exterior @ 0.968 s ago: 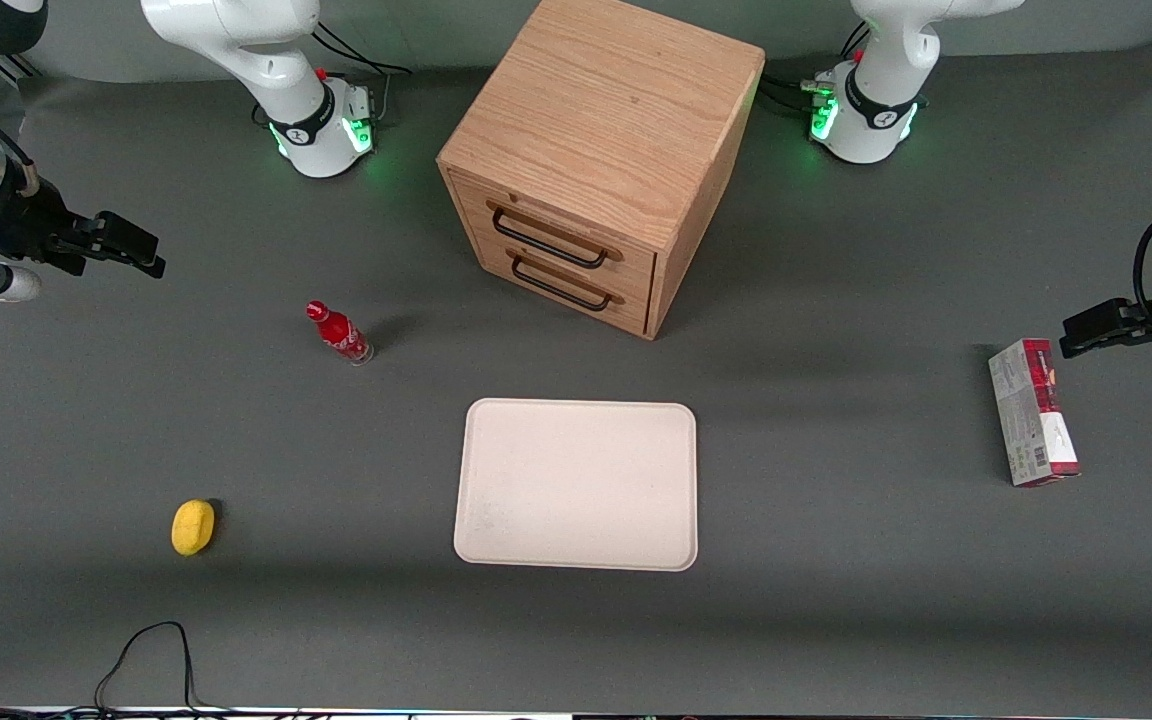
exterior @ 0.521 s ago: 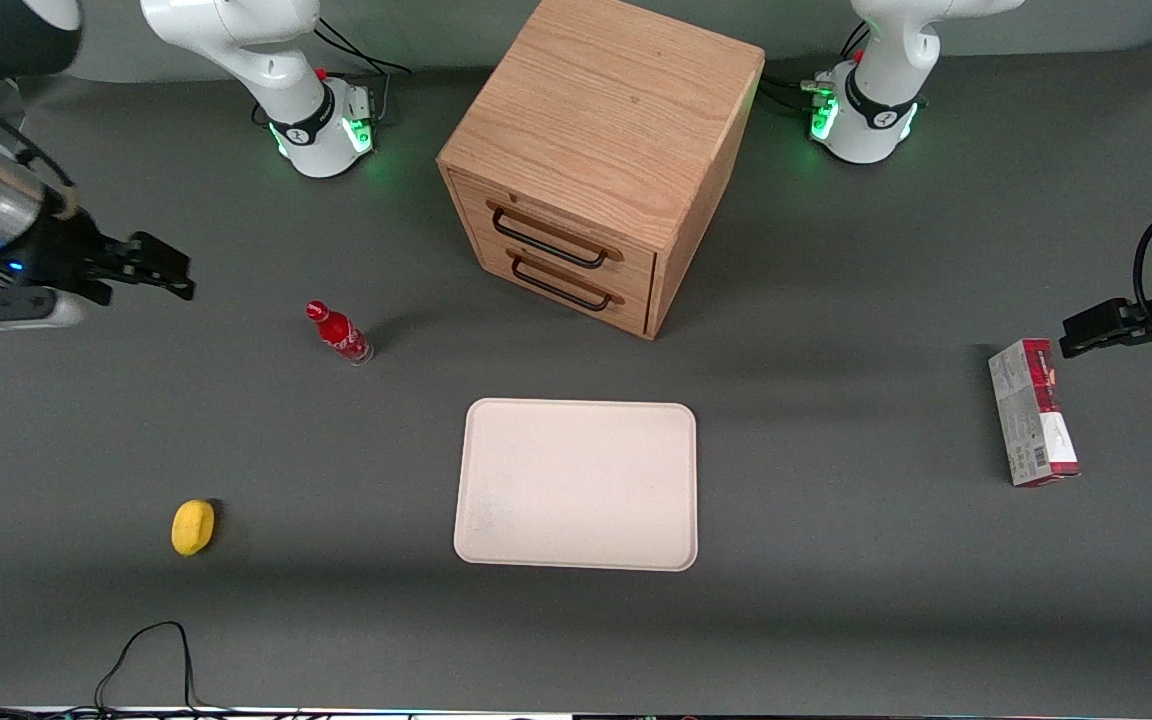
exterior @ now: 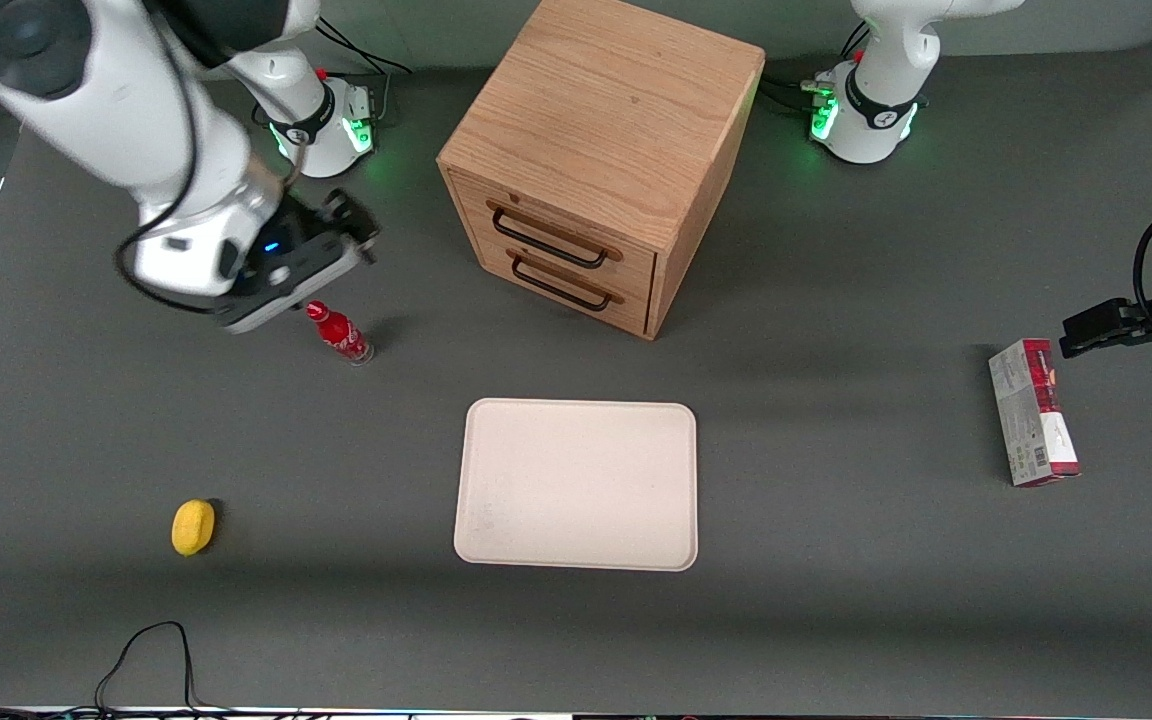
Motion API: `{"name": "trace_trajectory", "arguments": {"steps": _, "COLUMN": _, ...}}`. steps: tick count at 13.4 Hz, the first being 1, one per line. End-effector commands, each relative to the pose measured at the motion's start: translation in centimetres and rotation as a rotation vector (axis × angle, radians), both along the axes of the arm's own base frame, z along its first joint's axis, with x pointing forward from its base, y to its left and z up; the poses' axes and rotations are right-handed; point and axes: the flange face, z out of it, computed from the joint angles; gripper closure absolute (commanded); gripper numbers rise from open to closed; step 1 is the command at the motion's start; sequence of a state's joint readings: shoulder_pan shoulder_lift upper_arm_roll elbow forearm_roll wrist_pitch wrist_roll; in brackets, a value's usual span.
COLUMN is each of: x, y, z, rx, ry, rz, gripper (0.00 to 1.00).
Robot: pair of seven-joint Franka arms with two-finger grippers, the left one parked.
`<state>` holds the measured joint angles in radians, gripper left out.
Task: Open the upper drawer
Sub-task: 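Move the right gripper toward the upper drawer's black handle, then hook the right gripper onto the upper drawer's black bar handle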
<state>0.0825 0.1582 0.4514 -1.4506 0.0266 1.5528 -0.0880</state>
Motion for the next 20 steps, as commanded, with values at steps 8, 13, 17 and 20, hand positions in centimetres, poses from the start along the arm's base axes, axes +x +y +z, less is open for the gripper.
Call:
{"name": "trace_trajectory", "arguments": {"steps": 8, "x": -4.0, "y": 11.4, "z": -6.4, "rx": 0.312, "ry": 0.328, "rz": 0.298, "gripper": 0.0}}
{"name": "trace_trajectory", "arguments": {"steps": 13, "x": -3.0, "y": 12.7, "z": -12.9, "rx": 0.248, "ry": 0.291, "rz": 0.348, "gripper": 0.0}}
{"name": "trace_trajectory", "arguments": {"steps": 17, "x": -2.7, "y": 12.6, "z": -15.9, "rx": 0.212, "ry": 0.279, "rz": 0.393, "gripper": 0.0}}
{"name": "trace_trajectory", "arguments": {"steps": 20, "x": -3.3, "y": 13.2, "z": -17.7, "rx": 0.214, "ry": 0.267, "rz": 0.391, "gripper": 0.0}}
